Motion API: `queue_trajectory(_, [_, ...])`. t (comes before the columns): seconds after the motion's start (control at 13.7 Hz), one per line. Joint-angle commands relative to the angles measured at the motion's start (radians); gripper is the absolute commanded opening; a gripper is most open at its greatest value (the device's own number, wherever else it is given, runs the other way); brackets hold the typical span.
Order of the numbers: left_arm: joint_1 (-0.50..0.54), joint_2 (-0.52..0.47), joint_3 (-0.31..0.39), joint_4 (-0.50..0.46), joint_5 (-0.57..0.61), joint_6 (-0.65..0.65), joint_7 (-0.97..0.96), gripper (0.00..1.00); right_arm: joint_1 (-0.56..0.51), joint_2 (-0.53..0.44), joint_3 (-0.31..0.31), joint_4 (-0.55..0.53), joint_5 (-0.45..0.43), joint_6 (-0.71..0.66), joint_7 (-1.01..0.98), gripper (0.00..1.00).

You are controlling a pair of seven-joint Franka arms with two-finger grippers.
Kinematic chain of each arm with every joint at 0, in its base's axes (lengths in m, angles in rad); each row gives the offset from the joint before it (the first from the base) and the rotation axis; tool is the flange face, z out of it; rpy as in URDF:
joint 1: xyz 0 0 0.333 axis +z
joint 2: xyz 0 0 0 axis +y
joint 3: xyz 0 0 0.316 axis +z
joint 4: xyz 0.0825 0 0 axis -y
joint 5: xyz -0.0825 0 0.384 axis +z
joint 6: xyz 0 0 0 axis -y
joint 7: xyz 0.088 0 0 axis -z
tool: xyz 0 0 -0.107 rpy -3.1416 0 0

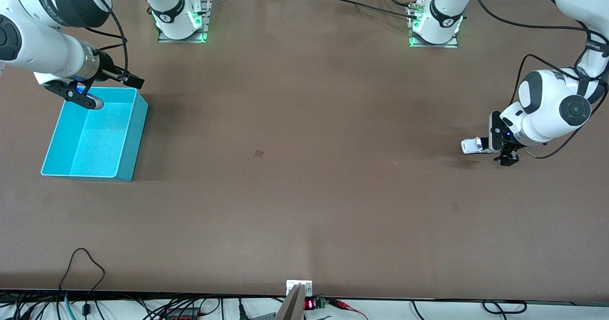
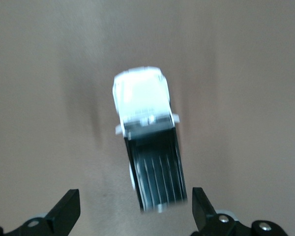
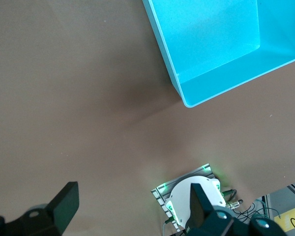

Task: Wind and store white jeep toy

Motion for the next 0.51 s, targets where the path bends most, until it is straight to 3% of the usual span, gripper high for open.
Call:
queue_trajectory(0.0, [-0.016,-0.051,0.000,-0.007,-0.046,-0.047,0.014,1.00,-0.005,-0.007,0.000,0.000,0.012,-0.011,-0.007,1.00])
queue_trajectory(0.44, [-0.099,-0.076,-0.023,0.059,-0.121,-0.160,0.002,1.00,-0.006,-0.007,-0.001,0.002,0.012,-0.011,-0.007,1.00])
